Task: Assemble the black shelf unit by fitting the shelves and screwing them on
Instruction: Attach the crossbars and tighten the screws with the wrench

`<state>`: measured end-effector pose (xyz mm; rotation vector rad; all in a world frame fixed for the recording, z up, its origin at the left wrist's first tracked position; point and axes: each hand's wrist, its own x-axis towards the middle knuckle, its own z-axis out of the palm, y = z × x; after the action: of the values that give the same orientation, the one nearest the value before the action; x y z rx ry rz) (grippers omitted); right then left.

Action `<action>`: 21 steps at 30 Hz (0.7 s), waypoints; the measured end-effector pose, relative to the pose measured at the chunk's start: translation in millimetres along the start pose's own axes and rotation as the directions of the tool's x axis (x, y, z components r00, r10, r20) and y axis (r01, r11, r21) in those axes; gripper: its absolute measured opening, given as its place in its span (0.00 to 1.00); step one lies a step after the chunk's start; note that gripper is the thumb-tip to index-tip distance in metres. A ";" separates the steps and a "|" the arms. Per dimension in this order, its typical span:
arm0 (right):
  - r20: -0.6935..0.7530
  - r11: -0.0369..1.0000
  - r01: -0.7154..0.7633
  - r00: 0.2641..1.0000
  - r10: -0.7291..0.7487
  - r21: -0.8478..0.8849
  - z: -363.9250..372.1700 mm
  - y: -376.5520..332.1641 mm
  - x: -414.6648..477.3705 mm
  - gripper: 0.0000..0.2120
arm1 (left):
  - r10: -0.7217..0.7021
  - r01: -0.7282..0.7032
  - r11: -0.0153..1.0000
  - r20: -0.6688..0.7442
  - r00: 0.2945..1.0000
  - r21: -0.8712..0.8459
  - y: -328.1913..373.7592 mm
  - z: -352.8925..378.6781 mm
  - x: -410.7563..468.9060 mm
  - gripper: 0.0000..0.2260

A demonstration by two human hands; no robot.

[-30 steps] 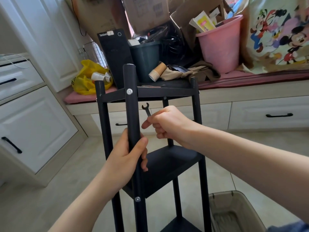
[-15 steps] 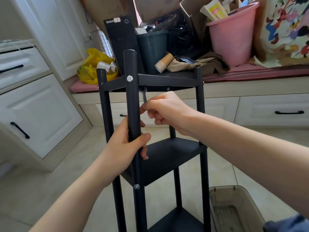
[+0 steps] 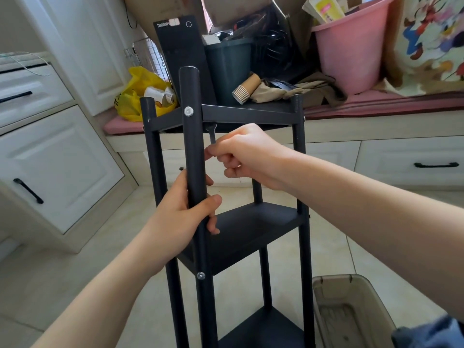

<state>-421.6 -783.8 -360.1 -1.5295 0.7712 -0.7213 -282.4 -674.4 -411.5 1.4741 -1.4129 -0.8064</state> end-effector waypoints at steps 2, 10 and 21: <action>-0.006 1.000 0.002 1.000 -0.002 -0.001 -0.4 -1.1 0.2 0.06 | 0.008 -0.008 1.000 -0.001 1.000 0.005 0.4 0.9 -0.4 0.09; -0.013 0.999 0.044 0.999 -0.044 -0.002 3.8 -5.2 2.6 0.04 | -0.005 0.005 0.999 0.005 1.000 -0.045 2.0 2.7 -0.8 0.09; -0.032 0.994 0.103 0.994 -0.104 -0.046 3.8 -4.0 1.7 0.07 | 0.007 -0.006 1.000 0.009 1.000 -0.027 0.1 0.7 -0.1 0.09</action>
<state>-417.2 -782.7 -356.4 -1.6099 0.7420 -0.8136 -283.1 -674.4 -411.7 1.4462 -1.4079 -0.8265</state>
